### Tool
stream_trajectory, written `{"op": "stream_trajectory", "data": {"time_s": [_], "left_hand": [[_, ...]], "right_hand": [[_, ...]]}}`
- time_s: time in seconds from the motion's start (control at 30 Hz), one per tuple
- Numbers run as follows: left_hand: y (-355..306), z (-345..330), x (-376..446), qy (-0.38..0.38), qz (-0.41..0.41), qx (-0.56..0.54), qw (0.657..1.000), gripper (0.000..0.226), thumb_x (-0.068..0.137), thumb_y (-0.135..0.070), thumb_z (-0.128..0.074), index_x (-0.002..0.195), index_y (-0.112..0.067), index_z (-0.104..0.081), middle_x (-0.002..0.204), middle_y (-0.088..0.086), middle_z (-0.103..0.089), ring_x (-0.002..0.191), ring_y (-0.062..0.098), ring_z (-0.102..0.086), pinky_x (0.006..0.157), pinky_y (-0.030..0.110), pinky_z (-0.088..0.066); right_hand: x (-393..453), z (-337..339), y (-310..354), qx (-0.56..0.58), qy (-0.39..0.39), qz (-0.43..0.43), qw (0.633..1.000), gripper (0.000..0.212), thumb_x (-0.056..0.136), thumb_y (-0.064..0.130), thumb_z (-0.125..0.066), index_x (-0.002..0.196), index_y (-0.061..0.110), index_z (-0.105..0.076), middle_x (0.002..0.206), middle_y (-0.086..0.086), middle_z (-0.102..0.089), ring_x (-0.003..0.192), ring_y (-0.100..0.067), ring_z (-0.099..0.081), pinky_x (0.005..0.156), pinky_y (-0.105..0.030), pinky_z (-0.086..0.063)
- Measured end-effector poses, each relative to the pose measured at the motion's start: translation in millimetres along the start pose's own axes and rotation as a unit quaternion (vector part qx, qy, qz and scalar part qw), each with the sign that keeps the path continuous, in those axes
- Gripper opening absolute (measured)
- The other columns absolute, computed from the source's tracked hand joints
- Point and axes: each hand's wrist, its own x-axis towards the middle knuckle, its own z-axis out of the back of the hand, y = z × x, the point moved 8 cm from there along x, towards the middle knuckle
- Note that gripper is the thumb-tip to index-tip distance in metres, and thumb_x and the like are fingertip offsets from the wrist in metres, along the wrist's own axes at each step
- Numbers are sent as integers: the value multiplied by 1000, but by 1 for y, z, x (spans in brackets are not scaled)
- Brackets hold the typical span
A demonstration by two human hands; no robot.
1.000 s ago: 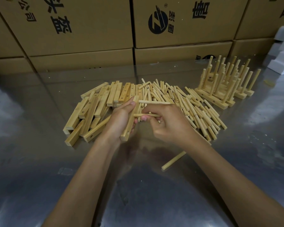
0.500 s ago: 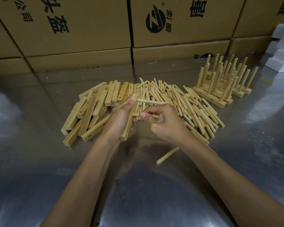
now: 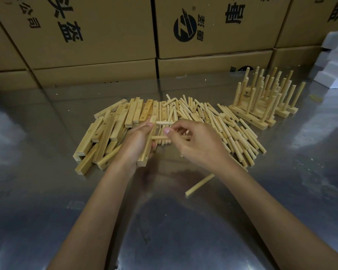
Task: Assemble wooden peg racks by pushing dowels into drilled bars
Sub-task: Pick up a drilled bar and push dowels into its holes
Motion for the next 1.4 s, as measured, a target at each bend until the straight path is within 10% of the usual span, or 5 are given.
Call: {"op": "stream_trajectory", "data": {"time_s": [0.13,0.27,0.57,1.07,1.4], "left_hand": [[-2,4,-1,11,9,-24,1000,32,104,-29,-51,133,-38,-63,68,-7,-64,50,6,-55,42,21,-43],[-8,-8,-6,70,-28,51,996,32,103,-33,-52,132,-44,-62,64,-11,-65,52,5,-57,46,22,-44],[-9,-35,-16,134,-105,214,962,40,104,-44,-47,142,-54,-46,157,-15,-39,85,-13,-60,108,44,-44],[-15,-33,-17,148,-95,127,976,36,105,-35,-49,137,-50,-54,151,-8,-50,129,31,-54,55,11,-47],[-14,-39,-18,170,-108,164,966,40,105,-35,-48,143,-47,-48,138,-30,-38,104,-19,-42,68,4,-48]], "right_hand": [[4,41,-10,-7,-155,-12,988,25,96,51,-54,91,30,-67,85,13,-64,60,-2,-52,54,-27,-36],[11,21,-43,82,25,-153,984,39,92,64,-52,102,29,-67,93,12,-67,79,0,-58,68,-26,-41],[6,0,-39,123,80,-127,981,30,101,27,-57,87,7,-74,38,24,-46,41,12,-46,47,-7,-32],[5,5,-26,74,6,-65,995,32,99,30,-57,74,13,-67,69,-6,-67,73,-21,-63,70,-35,-49],[1,-6,-41,174,62,-178,967,38,101,29,-55,67,13,-64,40,21,-50,42,12,-47,59,-19,-26]]}}
